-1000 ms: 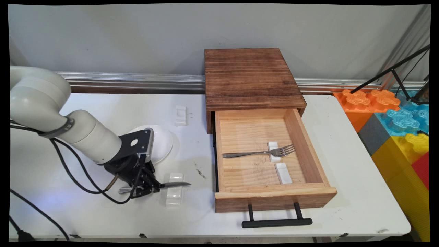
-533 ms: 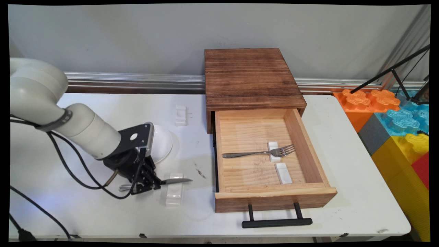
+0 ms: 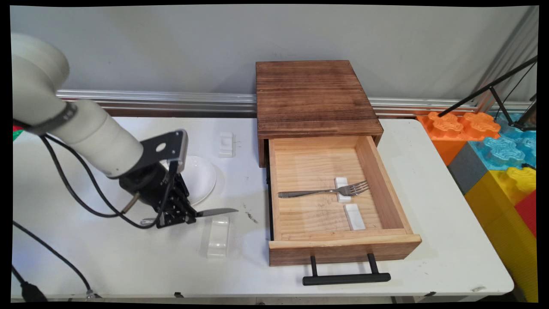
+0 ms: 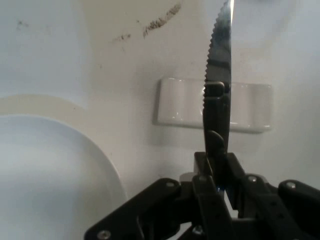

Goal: Place the picked object into the drawer

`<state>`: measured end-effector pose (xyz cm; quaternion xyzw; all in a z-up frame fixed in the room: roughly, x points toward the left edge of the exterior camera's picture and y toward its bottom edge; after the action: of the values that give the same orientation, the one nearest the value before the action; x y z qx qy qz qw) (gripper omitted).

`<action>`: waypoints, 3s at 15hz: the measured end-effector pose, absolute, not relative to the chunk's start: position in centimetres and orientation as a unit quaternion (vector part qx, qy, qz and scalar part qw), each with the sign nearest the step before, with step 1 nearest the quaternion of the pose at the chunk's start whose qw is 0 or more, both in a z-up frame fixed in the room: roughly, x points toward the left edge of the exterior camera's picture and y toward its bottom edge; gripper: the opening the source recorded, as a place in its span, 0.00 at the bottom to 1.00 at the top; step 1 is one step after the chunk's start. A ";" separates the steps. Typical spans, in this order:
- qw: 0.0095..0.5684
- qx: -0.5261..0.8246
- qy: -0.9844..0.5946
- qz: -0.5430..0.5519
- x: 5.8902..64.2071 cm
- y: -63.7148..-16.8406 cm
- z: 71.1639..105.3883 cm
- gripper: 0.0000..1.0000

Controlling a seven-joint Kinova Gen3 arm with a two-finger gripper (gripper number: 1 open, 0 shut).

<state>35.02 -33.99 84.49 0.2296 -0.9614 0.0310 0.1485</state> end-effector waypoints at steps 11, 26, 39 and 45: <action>0.166 0.237 -0.956 0.054 31.1 -36.6 92.2 0.00; 0.222 0.198 -0.953 0.048 20.0 -41.9 93.7 0.00; 0.246 0.198 -0.948 0.048 11.8 -44.7 91.0 0.00; 0.250 0.201 -0.946 0.049 10.1 -45.3 88.7 0.00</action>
<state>10.08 -45.34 88.70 0.2012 -0.9458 0.0487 0.2501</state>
